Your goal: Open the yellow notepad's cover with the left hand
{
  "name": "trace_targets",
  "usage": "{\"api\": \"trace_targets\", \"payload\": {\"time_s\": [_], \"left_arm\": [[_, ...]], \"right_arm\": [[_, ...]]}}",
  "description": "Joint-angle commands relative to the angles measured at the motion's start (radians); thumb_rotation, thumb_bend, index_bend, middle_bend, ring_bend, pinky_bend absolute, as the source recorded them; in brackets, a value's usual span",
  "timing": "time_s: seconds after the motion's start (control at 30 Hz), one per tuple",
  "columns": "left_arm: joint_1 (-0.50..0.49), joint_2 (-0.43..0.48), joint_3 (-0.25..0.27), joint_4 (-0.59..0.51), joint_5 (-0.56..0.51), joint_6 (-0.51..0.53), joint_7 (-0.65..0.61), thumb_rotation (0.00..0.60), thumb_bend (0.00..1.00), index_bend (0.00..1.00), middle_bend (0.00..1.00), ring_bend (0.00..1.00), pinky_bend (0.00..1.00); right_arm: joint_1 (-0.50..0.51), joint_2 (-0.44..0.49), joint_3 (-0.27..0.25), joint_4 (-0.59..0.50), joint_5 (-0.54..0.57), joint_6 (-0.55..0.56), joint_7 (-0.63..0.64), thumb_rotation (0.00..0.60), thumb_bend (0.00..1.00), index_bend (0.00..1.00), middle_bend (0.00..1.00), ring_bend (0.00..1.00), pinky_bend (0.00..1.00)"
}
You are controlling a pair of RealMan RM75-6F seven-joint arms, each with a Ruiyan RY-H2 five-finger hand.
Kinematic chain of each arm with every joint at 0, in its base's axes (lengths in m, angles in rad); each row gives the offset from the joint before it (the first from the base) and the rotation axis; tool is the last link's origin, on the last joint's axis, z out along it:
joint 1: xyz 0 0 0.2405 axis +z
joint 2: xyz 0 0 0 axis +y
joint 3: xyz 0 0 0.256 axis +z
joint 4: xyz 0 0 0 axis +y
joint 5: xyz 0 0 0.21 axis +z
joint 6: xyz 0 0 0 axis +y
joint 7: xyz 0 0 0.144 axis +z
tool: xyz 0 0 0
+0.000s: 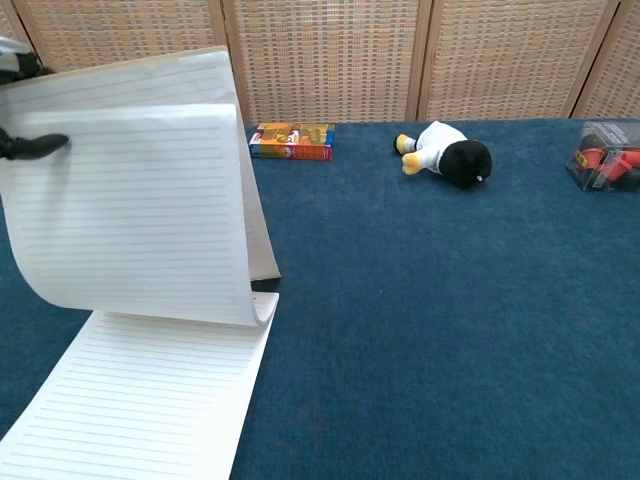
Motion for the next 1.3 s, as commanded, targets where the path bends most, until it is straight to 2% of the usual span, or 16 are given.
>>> {"api": "trace_targets", "payload": {"time_s": [0.03, 0.2, 0.4, 0.63, 0.83, 0.87, 0.93, 0.97, 1.03, 1.1, 1.2, 1.3], "left_arm": [[-0.096, 0.011, -0.058, 0.058, -0.131, -0.085, 0.066, 0.600, 0.59, 0.82, 0.58, 0.40, 0.40], [-0.175, -0.061, -0.072, 0.165, -0.275, -0.127, 0.149, 0.600, 0.59, 0.82, 0.58, 0.40, 0.40], [-0.237, -0.138, -0.074, 0.295, -0.384, -0.146, 0.214, 0.600, 0.59, 0.82, 0.58, 0.40, 0.40], [-0.285, -0.237, -0.080, 0.451, -0.459, -0.185, 0.233, 0.600, 0.59, 0.81, 0.57, 0.40, 0.40], [-0.330, -0.346, -0.081, 0.651, -0.508, -0.254, 0.238, 0.600, 0.58, 0.76, 0.53, 0.40, 0.40], [-0.333, -0.356, -0.083, 0.671, -0.510, -0.262, 0.235, 0.600, 0.55, 0.69, 0.50, 0.39, 0.39], [-0.340, -0.378, -0.088, 0.714, -0.513, -0.286, 0.225, 0.600, 0.44, 0.43, 0.34, 0.27, 0.32], [-0.343, -0.390, -0.094, 0.737, -0.512, -0.303, 0.215, 0.600, 0.32, 0.22, 0.19, 0.16, 0.21], [-0.344, -0.409, -0.108, 0.769, -0.497, -0.333, 0.186, 0.600, 0.15, 0.02, 0.02, 0.02, 0.04], [-0.338, -0.426, -0.126, 0.794, -0.468, -0.334, 0.160, 0.600, 0.05, 0.00, 0.00, 0.00, 0.00], [-0.309, -0.466, -0.172, 0.834, -0.382, -0.285, 0.084, 0.600, 0.03, 0.00, 0.00, 0.00, 0.00], [-0.288, -0.477, -0.190, 0.849, -0.320, -0.253, 0.038, 0.600, 0.03, 0.00, 0.00, 0.00, 0.00]], "right_arm": [[0.000, 0.001, -0.001, -0.002, 0.000, -0.002, 0.000, 0.600, 0.00, 0.00, 0.00, 0.00, 0.00], [0.000, 0.002, -0.002, -0.004, -0.007, 0.003, 0.002, 0.600, 0.00, 0.00, 0.00, 0.00, 0.00], [0.005, -0.009, 0.007, 0.007, 0.018, -0.009, -0.017, 0.600, 0.00, 0.00, 0.00, 0.00, 0.00], [0.008, -0.024, 0.023, 0.022, 0.047, -0.009, -0.054, 0.600, 0.00, 0.00, 0.00, 0.00, 0.00], [0.007, -0.038, 0.039, 0.026, 0.068, 0.002, -0.092, 0.600, 0.00, 0.00, 0.00, 0.00, 0.00], [0.007, -0.039, 0.039, 0.026, 0.070, 0.001, -0.094, 0.600, 0.00, 0.00, 0.00, 0.00, 0.00], [0.009, -0.042, 0.040, 0.026, 0.074, -0.001, -0.101, 0.600, 0.00, 0.00, 0.00, 0.00, 0.00], [0.010, -0.044, 0.040, 0.028, 0.077, -0.006, -0.106, 0.600, 0.00, 0.00, 0.00, 0.00, 0.00], [0.012, -0.048, 0.041, 0.032, 0.085, -0.012, -0.109, 0.600, 0.00, 0.00, 0.00, 0.00, 0.00], [0.014, -0.051, 0.043, 0.036, 0.090, -0.015, -0.116, 0.600, 0.00, 0.00, 0.00, 0.00, 0.00], [0.015, -0.056, 0.044, 0.038, 0.095, -0.019, -0.125, 0.600, 0.00, 0.00, 0.00, 0.00, 0.00], [0.016, -0.059, 0.043, 0.038, 0.095, -0.019, -0.130, 0.600, 0.00, 0.00, 0.00, 0.00, 0.00]]}}
